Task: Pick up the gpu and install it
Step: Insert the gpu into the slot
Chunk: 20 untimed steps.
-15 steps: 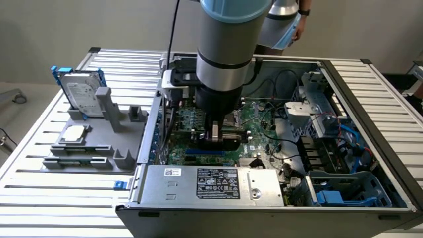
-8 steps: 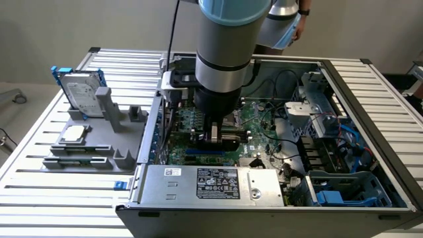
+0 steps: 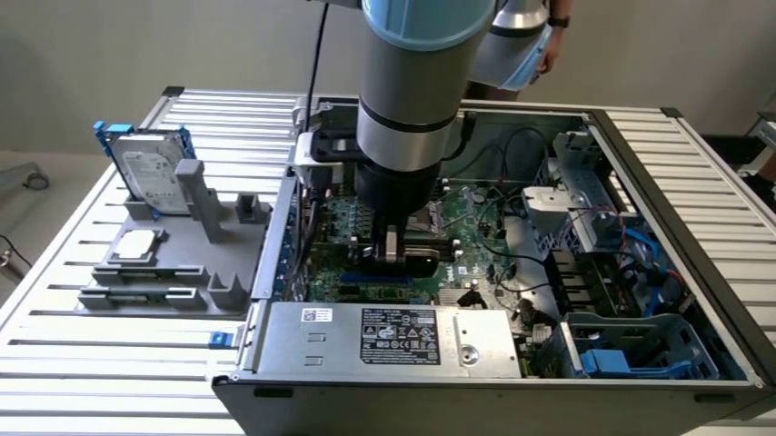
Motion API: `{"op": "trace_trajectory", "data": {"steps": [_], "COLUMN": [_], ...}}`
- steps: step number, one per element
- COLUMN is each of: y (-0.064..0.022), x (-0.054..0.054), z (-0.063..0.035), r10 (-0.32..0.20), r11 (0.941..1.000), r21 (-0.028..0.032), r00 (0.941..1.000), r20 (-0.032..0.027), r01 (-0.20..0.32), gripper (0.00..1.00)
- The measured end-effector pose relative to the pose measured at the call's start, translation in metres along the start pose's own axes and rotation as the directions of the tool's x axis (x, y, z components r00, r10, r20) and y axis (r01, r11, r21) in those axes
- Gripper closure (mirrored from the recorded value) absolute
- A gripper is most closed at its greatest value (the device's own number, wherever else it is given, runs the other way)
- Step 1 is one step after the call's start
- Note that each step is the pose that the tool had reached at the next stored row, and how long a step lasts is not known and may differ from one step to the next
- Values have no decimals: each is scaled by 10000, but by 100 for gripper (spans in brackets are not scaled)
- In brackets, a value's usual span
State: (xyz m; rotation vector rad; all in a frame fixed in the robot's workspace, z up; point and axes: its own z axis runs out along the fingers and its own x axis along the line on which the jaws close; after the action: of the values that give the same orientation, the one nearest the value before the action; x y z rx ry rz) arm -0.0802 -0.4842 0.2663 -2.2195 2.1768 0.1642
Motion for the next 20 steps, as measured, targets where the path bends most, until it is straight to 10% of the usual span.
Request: {"op": "trace_trajectory", "data": {"steps": [7,20], "y": [1,-15], "x": [1,1], "z": [19,21], "r10": [23,70], "r11": [9999,9977], "r21": [-164,-672], "r00": [10000,10000], "r20": [1,13], "r01": [-23,-69], "gripper": [73,73]}}
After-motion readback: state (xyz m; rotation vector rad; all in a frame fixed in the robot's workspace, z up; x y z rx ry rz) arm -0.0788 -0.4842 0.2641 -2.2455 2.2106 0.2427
